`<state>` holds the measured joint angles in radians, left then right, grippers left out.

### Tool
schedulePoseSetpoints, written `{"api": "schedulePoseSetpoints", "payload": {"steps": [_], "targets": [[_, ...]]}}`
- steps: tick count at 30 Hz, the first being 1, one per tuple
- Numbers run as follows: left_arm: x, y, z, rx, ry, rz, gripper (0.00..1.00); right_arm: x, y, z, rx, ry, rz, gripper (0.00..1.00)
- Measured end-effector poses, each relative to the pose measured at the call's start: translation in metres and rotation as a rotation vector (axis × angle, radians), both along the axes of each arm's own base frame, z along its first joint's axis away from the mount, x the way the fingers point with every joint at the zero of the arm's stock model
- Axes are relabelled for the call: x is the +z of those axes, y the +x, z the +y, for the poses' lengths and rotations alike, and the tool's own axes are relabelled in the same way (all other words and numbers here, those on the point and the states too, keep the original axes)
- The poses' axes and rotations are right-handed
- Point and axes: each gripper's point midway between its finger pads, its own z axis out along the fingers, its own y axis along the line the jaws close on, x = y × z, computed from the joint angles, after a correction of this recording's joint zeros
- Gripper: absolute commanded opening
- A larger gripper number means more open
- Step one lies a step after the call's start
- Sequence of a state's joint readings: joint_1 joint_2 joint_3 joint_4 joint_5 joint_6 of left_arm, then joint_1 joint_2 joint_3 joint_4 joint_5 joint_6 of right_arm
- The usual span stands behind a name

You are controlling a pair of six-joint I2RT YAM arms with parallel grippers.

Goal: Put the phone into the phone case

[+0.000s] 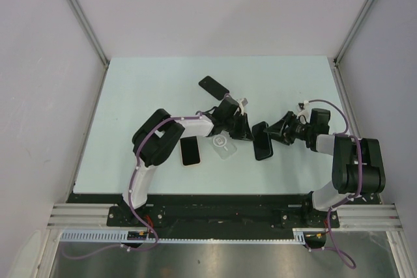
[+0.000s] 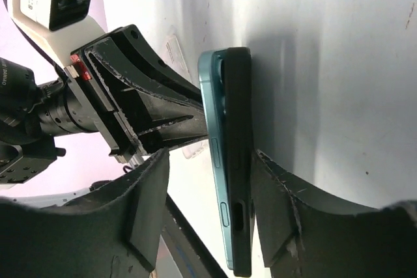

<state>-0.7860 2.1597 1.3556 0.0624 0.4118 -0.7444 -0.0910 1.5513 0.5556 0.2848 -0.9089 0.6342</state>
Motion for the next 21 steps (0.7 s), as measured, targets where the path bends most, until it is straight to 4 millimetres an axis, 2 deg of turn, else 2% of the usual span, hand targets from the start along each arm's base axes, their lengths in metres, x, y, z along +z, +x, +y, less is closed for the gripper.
{"api": "schedulePoseSetpoints", "payload": {"steps": [5,8,11,14,15,18,19,21], "targets": [[-0.003,-0.001,0.002,-0.003,-0.003,0.005,0.20,-0.004,-0.003,0.000,0.002,-0.011,0.017,0.39],[-0.003,-0.002,0.002,-0.004,-0.005,0.005,0.20,-0.007,-0.006,0.001,0.009,-0.015,0.032,0.40],[-0.003,-0.002,0.002,-0.004,-0.007,0.003,0.20,-0.012,-0.011,0.001,0.017,-0.029,0.051,0.47],[-0.002,-0.002,0.001,-0.006,-0.009,0.000,0.20,-0.018,-0.015,0.001,0.025,-0.050,0.067,0.48],[-0.003,-0.002,0.001,-0.007,-0.008,0.001,0.20,-0.020,-0.016,0.000,0.025,-0.058,0.072,0.45],[-0.003,-0.004,0.000,-0.011,-0.008,0.001,0.20,-0.025,-0.018,-0.002,0.025,-0.086,0.083,0.28],[-0.003,-0.004,0.000,-0.011,-0.008,0.001,0.21,-0.026,-0.018,-0.002,0.025,-0.095,0.086,0.20],[-0.003,-0.005,0.000,-0.012,-0.008,0.002,0.21,-0.028,-0.019,-0.003,0.028,-0.108,0.085,0.10]]}}
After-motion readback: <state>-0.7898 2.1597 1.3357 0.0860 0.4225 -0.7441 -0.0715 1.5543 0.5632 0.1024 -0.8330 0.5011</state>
